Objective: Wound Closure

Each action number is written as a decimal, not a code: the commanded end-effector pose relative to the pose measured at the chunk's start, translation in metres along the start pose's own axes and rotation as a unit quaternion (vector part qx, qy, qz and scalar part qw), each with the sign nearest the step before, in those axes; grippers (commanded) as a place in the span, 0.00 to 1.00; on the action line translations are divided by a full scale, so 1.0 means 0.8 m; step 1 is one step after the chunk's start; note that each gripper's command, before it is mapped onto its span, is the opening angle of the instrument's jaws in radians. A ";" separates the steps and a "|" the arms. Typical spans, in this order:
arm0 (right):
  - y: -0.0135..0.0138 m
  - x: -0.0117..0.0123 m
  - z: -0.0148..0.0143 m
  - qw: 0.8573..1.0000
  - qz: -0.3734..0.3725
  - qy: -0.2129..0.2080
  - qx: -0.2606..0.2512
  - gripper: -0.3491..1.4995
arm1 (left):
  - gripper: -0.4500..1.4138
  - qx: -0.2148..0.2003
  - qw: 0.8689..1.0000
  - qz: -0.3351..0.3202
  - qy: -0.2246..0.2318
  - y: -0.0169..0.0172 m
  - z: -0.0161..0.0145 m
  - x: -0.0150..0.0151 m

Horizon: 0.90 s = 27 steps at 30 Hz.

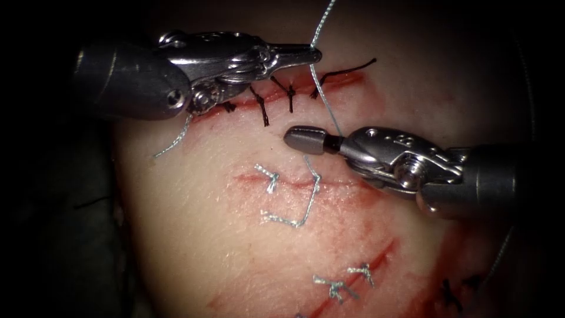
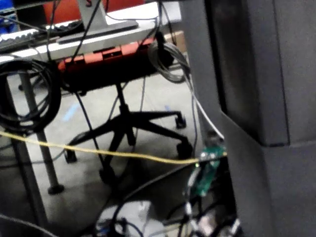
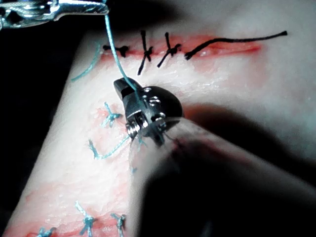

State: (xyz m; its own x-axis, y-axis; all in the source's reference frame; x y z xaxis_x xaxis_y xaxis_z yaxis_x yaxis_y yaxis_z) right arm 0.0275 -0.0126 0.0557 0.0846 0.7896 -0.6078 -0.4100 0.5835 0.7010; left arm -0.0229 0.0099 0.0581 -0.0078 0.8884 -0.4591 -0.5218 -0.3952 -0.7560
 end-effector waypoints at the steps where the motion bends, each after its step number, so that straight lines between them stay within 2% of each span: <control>1: 0.0002 0.0008 -0.0006 1.000 0.005 0.010 -0.003 0.26 | 0.00 0.014 1.000 0.002 -0.008 -0.0008 0.0000 -0.0004; 3: 0.0003 0.0017 -0.0037 0.999 0.016 0.027 -0.010 0.57 | 0.00 0.040 0.999 0.005 -0.031 -0.0026 -0.0019 -0.0009; 4: 0.0002 0.0018 -0.0045 0.999 0.016 0.029 -0.012 0.63 | 0.00 0.047 0.998 0.004 -0.035 -0.0031 -0.0024 -0.0014; 5: -0.0001 0.0020 -0.0064 0.999 0.009 0.034 -0.021 0.75 | 0.00 0.054 0.997 0.005 -0.047 -0.0042 -0.0034 -0.0023; 9: -0.0007 0.0021 -0.0090 0.998 0.017 0.044 -0.042 0.80 | 0.00 0.053 0.996 -0.010 -0.069 -0.0057 -0.0044 -0.0042; 10: -0.0013 0.0021 -0.0099 0.996 0.023 0.052 -0.062 0.87 | 0.34 0.058 0.995 -0.003 -0.085 -0.0066 -0.0049 -0.0055; 11: -0.0013 0.0021 -0.0099 0.996 0.023 0.052 -0.062 0.87 | 0.34 0.058 0.995 -0.003 -0.085 -0.0066 -0.0049 -0.0055; 12: -0.0018 0.0022 -0.0100 0.995 0.027 0.057 -0.072 0.92 | 0.54 0.059 0.993 0.000 -0.099 -0.0071 -0.0049 -0.0063; 13: -0.0018 0.0022 -0.0100 0.995 0.027 0.057 -0.072 0.92 | 0.54 0.059 0.993 0.000 -0.099 -0.0071 -0.0049 -0.0063; 14: -0.0019 0.0022 -0.0100 0.995 0.028 0.058 -0.075 0.94 | 0.61 0.050 0.993 -0.003 -0.106 -0.0073 -0.0050 -0.0066; 16: -0.0022 0.0022 -0.0099 0.995 0.030 0.059 -0.078 0.94 | 0.60 0.042 0.993 -0.003 -0.112 -0.0072 -0.0056 -0.0066; 18: -0.0024 0.0022 -0.0099 0.995 0.031 0.059 -0.078 0.95 | 0.64 0.035 0.993 0.006 -0.116 -0.0067 -0.0066 -0.0059; 20: -0.0025 0.0022 -0.0100 0.995 0.031 0.059 -0.077 0.95 | 0.77 0.040 0.987 0.043 -0.147 -0.0057 -0.0080 -0.0051; 22: -0.0027 0.0022 -0.0099 0.995 0.031 0.059 -0.078 0.95 | 0.86 0.083 0.975 0.066 -0.195 -0.0047 -0.0091 -0.0047; 25: -0.0032 0.0021 -0.0096 0.995 0.031 0.059 -0.079 0.95 | 0.89 0.127 0.948 0.118 -0.266 -0.0042 -0.0110 -0.0053; 27: -0.0033 0.0021 -0.0096 0.995 0.031 0.059 -0.079 0.95 | 0.89 0.127 0.947 0.121 -0.268 -0.0040 -0.0113 -0.0054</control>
State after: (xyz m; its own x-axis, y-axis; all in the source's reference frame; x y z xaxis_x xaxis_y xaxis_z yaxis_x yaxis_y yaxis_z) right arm 0.0209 -0.0143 0.0497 -0.0479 0.7903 -0.6108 -0.5513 0.4890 0.6760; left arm -0.0129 0.0051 0.0575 -0.5511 0.7963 -0.2493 -0.6376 -0.5946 -0.4898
